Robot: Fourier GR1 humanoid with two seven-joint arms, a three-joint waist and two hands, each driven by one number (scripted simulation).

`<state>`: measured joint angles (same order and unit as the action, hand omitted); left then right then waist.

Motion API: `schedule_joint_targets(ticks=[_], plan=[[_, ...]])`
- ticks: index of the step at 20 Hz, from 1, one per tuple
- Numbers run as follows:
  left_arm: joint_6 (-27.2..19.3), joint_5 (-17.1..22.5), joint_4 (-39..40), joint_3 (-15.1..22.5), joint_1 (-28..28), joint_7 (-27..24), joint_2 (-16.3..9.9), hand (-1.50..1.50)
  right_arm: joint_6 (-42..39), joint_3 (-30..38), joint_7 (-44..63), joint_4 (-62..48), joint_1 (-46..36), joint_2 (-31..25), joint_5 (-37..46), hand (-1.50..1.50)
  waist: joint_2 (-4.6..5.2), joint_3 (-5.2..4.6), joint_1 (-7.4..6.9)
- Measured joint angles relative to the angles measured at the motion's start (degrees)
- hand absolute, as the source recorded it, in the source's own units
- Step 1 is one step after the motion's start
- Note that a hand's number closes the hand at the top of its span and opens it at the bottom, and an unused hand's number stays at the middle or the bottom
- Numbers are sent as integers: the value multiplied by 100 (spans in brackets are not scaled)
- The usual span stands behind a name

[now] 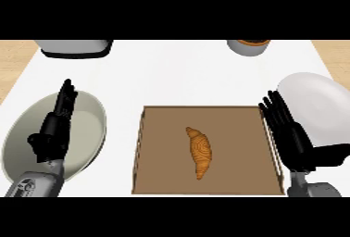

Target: Pick the croissant from the tray and place it in the plate

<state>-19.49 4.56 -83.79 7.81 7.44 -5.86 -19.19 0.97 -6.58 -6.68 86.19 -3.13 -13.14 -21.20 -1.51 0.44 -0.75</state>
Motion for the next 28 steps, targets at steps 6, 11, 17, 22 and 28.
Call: schedule_joint_targets(ticks=[6,11,17,22,28], plan=[[409,205,97,36,146,487,-114,0,-1029,-715,343,-117,-1124,-394,334,150,166,-35,-211],[746,503,208,70,127,927,-112,0,-860,-901,-583,-535,-1707,-816,1681,-150,148,-67,-190],[908,653,226,-4,205,1296,-80,0,-1385,-1238,-2054,-1875,-1990,-827,2377,-150,178,-42,-80],[973,637,265,-77,178,1362,-58,0,-1490,-1606,-2312,-2060,-2190,-1042,3182,-150,163,-42,-1],[1091,579,349,-224,165,1300,4,0,-1811,-1717,-1673,-1748,-2524,-1038,3734,-150,147,-42,48]])
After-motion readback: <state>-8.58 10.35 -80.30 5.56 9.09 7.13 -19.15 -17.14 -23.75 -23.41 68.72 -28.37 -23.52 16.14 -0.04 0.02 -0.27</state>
